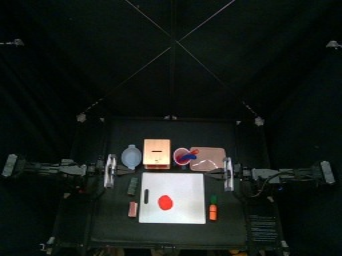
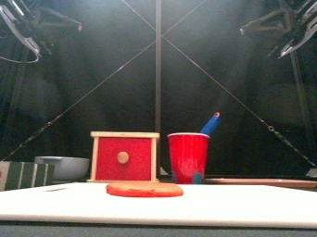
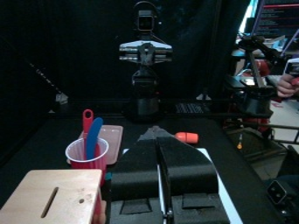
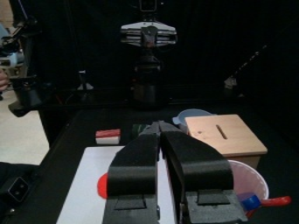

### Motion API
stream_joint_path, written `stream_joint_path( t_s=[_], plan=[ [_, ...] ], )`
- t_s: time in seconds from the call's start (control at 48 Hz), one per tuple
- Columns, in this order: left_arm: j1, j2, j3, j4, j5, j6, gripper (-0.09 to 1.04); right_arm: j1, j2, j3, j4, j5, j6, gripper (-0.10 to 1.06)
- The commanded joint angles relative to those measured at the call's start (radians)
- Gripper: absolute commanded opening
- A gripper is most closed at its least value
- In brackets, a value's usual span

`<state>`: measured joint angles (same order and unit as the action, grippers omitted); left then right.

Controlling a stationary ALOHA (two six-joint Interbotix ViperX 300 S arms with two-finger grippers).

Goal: Get the cutter from the drawer then cut the dough then place the extra dough in the bowl
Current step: Open the drawer

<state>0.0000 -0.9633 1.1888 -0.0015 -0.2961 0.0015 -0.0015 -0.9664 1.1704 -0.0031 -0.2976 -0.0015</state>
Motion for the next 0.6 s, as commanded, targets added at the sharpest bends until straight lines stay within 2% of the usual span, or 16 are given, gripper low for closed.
stream_joint_path(
  t_s=[0.021, 0.188, 0.354, 0.5, 0.604],
  plan=[
    [0.06, 0.109, -0.017, -0.012, -0.083, -0.008, 0.08, -0.06, 0.061, -0.008, -0.003, -0.009, -0.008, -0.03],
    [0.08, 0.242, -0.034, -0.057, -0.218, -0.008, 0.08, -0.163, 0.232, -0.077, -0.021, -0.044, -0.005, -0.03],
    [0.074, 0.391, -0.035, -0.156, -0.354, -0.009, 0.09, -0.241, 0.472, -0.207, -0.098, -0.156, -0.009, -0.03],
    [0.054, 0.491, -0.037, -0.267, -0.436, -0.011, 0.09, -0.282, 0.67, -0.321, -0.169, -0.264, 0.003, -0.03],
    [0.011, 0.541, -0.037, -0.336, -0.491, -0.011, 0.11, -0.301, 0.807, -0.407, -0.186, -0.328, 0.009, -0.03]
  ],
)
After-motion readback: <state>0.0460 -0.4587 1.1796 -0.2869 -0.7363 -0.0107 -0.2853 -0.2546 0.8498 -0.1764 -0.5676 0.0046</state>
